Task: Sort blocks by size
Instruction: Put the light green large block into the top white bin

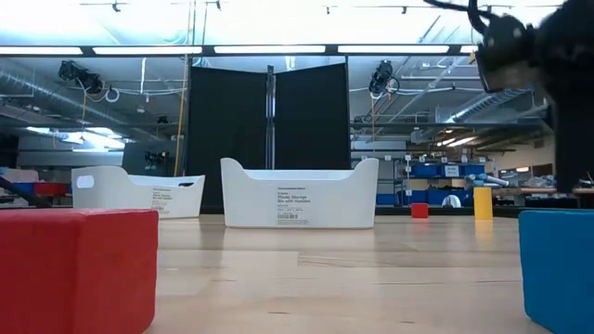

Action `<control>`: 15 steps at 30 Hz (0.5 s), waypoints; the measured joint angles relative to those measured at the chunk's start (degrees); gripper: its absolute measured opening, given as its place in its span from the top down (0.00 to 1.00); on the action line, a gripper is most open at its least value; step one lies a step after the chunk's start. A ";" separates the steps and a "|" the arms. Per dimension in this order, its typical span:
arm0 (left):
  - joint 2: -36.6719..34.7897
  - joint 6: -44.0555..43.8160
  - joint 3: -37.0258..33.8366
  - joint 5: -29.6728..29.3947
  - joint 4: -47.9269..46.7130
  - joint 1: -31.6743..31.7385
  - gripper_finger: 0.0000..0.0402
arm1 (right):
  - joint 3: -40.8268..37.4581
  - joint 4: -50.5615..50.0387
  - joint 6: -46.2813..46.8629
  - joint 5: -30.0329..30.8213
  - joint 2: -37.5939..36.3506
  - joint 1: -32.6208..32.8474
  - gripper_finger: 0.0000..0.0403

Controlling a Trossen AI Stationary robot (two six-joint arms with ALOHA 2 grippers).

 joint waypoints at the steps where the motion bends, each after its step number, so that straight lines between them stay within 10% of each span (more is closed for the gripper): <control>1: -0.92 -0.06 0.00 -1.01 -0.34 -0.66 0.41 | 0.00 -0.04 1.07 -0.36 1.19 0.31 0.34; 15: -13.26 0.16 0.00 -10.81 -0.56 -7.47 0.41 | 0.33 0.53 5.52 -5.30 10.90 -0.53 0.48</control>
